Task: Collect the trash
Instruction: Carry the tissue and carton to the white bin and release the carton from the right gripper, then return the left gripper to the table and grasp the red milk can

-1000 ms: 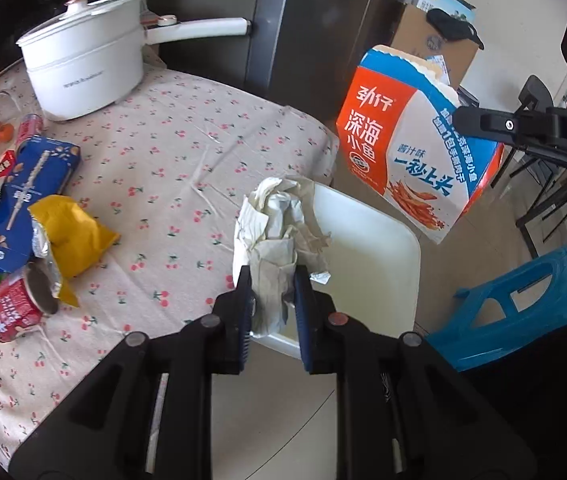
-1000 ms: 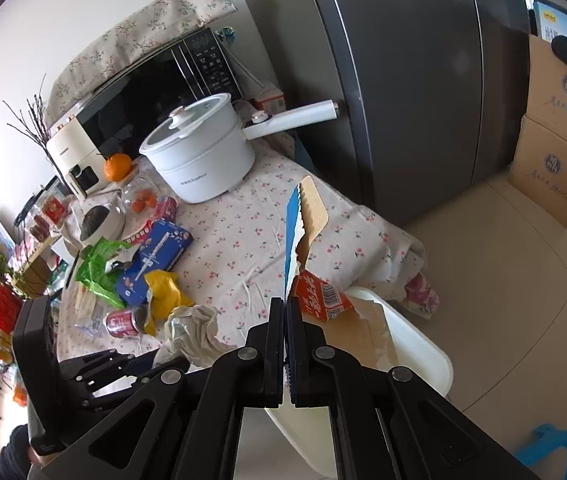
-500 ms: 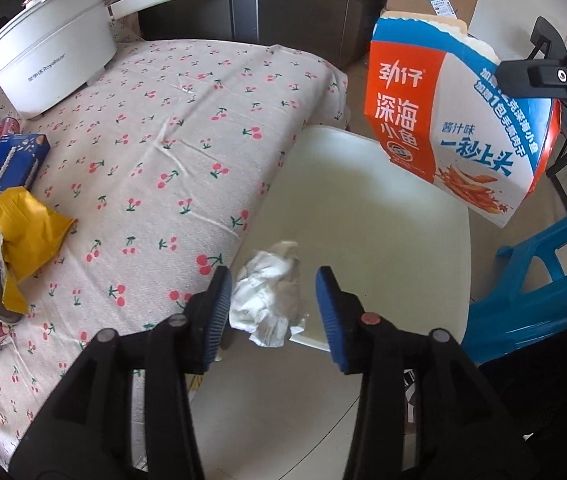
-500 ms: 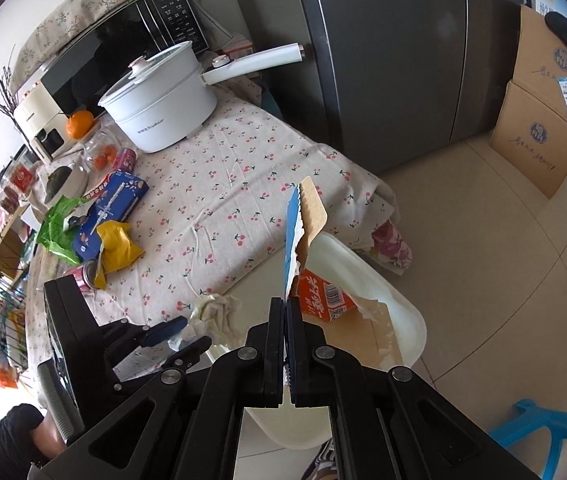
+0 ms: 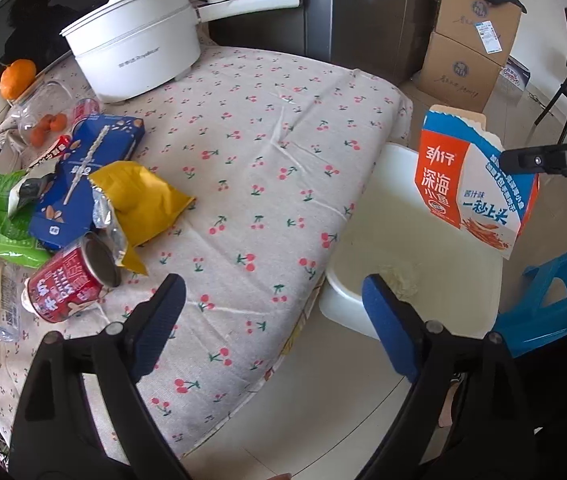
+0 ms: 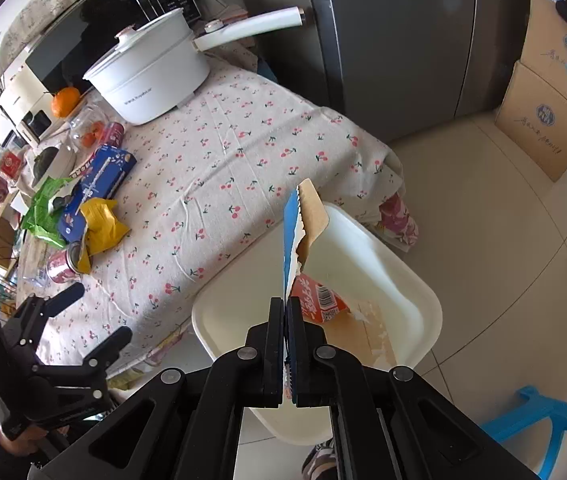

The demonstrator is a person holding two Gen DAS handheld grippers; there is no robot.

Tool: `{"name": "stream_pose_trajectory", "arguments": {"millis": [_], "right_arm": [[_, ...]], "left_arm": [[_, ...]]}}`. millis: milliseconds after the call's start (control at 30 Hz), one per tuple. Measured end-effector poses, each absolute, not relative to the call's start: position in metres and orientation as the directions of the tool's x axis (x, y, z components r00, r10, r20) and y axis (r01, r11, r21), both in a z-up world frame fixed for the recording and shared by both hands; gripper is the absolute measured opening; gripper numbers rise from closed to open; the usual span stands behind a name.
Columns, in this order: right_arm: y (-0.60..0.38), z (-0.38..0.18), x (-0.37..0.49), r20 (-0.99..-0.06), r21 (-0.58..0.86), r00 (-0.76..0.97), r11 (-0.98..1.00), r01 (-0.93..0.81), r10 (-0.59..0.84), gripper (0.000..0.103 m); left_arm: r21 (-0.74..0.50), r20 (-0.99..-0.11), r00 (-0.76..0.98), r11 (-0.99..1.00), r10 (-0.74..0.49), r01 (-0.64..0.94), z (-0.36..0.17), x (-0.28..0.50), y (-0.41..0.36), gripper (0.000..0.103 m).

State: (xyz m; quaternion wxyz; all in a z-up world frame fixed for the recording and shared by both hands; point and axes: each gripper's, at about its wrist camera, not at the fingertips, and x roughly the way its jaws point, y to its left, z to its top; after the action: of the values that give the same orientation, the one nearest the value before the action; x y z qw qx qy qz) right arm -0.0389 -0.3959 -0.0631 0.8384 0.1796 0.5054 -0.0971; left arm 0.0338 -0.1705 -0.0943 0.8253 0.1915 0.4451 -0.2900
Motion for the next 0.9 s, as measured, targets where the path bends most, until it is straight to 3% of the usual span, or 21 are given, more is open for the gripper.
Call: {"name": "stream_pose_trajectory", "arguments": {"millis": [133,167,233,300,333,667,900], "right_arm": [[-0.391,-0.073,-0.029,-0.900,0.192,0.435,0.919,0.345,0.024,0.005],[-0.390,-0.074,-0.028,-0.902,0.196,0.431,0.918,0.345,0.031,0.011],[-0.387,-0.075,-0.025,-0.904,0.207,0.426,0.915,0.346,0.044,0.030],[-0.383,-0.074,-0.024,-0.901,0.213,0.431,0.914,0.346,0.047,0.068],[-0.381,-0.072,-0.023,-0.896,0.213,0.441,0.914,0.345,0.042,0.072],[-0.357,-0.059,0.002,-0.884,0.137,0.466,0.937,0.322,-0.031,0.083],[-0.330,-0.051,0.028,-0.863,0.100,0.503,0.954,0.281,-0.058,0.085]], "left_arm": [[0.047,-0.847,0.448,0.801,-0.285,0.597,-0.089,0.043,-0.149,0.092],[0.039,-0.847,0.451,0.812,-0.283,0.582,-0.087,0.045,-0.144,0.094],[0.023,-0.842,0.460,0.832,-0.283,0.554,-0.083,0.049,-0.134,0.098],[0.028,-0.836,0.477,0.847,-0.271,0.531,-0.078,0.052,-0.126,0.100],[0.037,-0.833,0.487,0.853,-0.261,0.520,-0.076,0.053,-0.122,0.100],[0.046,-0.792,0.564,0.899,-0.232,0.435,-0.061,0.072,-0.070,0.103],[-0.043,-0.809,0.532,0.927,-0.251,0.373,-0.062,0.102,-0.023,0.103]]}}
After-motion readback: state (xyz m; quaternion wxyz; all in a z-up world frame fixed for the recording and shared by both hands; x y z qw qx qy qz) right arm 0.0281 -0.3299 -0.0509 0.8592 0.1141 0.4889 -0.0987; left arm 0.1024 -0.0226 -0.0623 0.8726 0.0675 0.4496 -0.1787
